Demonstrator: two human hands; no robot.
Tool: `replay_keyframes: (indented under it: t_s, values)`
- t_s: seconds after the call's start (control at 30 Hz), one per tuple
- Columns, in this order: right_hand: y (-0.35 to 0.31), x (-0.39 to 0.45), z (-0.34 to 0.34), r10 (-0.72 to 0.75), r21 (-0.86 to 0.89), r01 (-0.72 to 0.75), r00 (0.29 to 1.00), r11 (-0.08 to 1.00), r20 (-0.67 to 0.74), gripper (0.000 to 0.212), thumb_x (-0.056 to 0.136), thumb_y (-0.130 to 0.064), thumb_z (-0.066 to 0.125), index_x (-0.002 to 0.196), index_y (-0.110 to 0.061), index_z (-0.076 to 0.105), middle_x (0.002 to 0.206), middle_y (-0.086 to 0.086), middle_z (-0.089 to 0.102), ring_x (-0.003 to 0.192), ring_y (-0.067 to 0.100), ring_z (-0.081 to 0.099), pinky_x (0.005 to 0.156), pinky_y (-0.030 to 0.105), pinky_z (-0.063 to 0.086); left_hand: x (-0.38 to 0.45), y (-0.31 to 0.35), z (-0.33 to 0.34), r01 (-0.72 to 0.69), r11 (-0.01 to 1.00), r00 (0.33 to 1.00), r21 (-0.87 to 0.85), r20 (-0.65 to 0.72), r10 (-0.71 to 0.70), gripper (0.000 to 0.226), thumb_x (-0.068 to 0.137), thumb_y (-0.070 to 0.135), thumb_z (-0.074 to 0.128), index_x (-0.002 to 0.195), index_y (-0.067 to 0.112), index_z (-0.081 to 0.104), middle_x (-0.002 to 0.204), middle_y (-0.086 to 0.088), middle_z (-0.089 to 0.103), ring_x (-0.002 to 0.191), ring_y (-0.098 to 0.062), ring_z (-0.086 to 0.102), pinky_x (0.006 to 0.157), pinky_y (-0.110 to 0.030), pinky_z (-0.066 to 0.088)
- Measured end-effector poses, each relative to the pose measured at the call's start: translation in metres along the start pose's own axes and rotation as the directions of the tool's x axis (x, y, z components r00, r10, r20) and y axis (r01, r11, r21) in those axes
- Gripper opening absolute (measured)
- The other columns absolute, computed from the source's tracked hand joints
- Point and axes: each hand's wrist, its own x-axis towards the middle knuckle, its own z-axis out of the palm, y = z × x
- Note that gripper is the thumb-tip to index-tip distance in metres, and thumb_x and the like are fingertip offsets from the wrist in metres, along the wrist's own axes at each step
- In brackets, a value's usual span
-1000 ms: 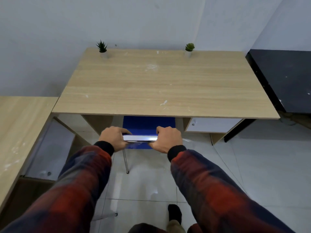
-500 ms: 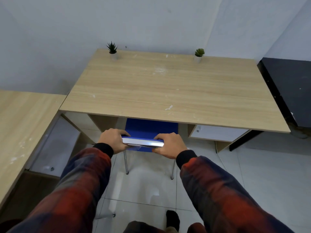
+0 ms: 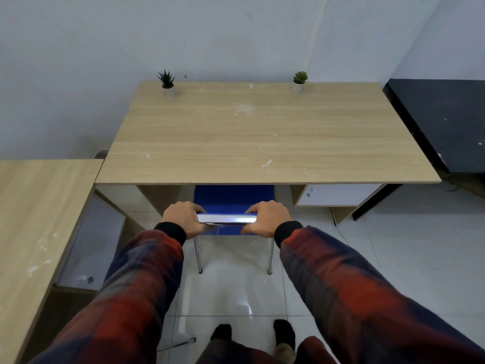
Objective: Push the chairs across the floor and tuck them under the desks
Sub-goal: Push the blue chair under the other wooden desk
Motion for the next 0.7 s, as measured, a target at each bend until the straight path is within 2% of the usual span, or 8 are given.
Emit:
replay_keyframes:
  t_s: [0.1, 0.27, 0.4, 0.5, 0.6, 0.7]
  values:
    - [-0.003, -0.004, -0.001, -0.024, -0.035, 0.025, 1.000, 0.999, 0.019, 0.058, 0.069, -0.061, 0.075, 0.120, -0.034, 0.070, 0.105, -0.006, 0.072, 0.090, 0.016, 0.064, 0.076, 0.028, 0.051, -0.011, -0.006, 0.008, 0.009, 1.000, 0.999, 0.008, -0.032, -0.009, 0.062, 0.059, 0.082, 0.062, 0.097, 0.034, 0.074, 0.092, 0.008, 0.072, 0.083, -0.019, 0.066, 0.070, -0.028, 0.051]
    - [-0.010, -0.010, 0.003, -0.019, -0.037, 0.019, 1.000, 0.999, 0.015, 0.061, 0.068, -0.063, 0.076, 0.121, -0.031, 0.071, 0.106, -0.007, 0.072, 0.082, 0.012, 0.057, 0.075, 0.026, 0.050, -0.021, -0.012, 0.007, -0.011, 0.998, 1.000, -0.056, -0.021, 0.010, 0.075, 0.044, 0.084, 0.048, 0.098, 0.038, 0.071, 0.096, 0.013, 0.071, 0.086, -0.016, 0.065, 0.073, -0.028, 0.052]
    - [-0.010, -0.016, 0.005, -0.001, -0.029, 0.001, 1.000, 1.000, 0.021, 0.064, 0.068, -0.063, 0.076, 0.122, -0.030, 0.070, 0.109, -0.006, 0.072, 0.083, 0.012, 0.056, 0.073, 0.025, 0.047, -0.025, -0.014, 0.006, -0.051, 0.989, 0.999, -0.136, -0.006, 0.051, 0.082, 0.040, 0.093, 0.059, 0.101, 0.039, 0.069, 0.098, 0.019, 0.068, 0.089, -0.010, 0.063, 0.078, -0.029, 0.052]
    - [-0.011, -0.018, 0.008, -0.006, -0.030, 0.006, 1.000, 1.000, 0.018, 0.065, 0.068, -0.063, 0.076, 0.123, -0.028, 0.070, 0.113, -0.006, 0.072, 0.091, 0.014, 0.062, 0.074, 0.025, 0.046, -0.027, -0.013, 0.006, -0.062, 0.984, 0.998, -0.166, -0.028, 0.058, 0.099, 0.027, 0.103, 0.043, 0.097, 0.038, 0.070, 0.094, 0.019, 0.067, 0.086, -0.009, 0.063, 0.078, -0.029, 0.052]
    - [-0.011, -0.020, 0.009, -0.010, -0.032, 0.011, 1.000, 0.999, 0.022, 0.065, 0.067, -0.063, 0.076, 0.121, -0.027, 0.071, 0.112, -0.006, 0.073, 0.094, 0.015, 0.064, 0.079, 0.027, 0.051, -0.029, -0.011, 0.006, -0.072, 0.989, 0.997, -0.131, -0.046, 0.066, 0.093, 0.032, 0.102, 0.042, 0.091, 0.037, 0.072, 0.082, 0.019, 0.066, 0.077, -0.008, 0.060, 0.072, -0.028, 0.052]
    - [-0.012, -0.020, 0.008, -0.013, -0.035, 0.014, 0.999, 0.999, 0.031, 0.062, 0.067, -0.062, 0.076, 0.117, -0.027, 0.074, 0.105, -0.006, 0.074, 0.086, 0.014, 0.063, 0.078, 0.028, 0.052, -0.029, -0.011, 0.006, -0.071, 0.992, 0.997, -0.108, -0.048, 0.066, 0.093, 0.033, 0.103, 0.039, 0.087, 0.036, 0.074, 0.075, 0.018, 0.065, 0.072, -0.008, 0.060, 0.068, -0.029, 0.053]
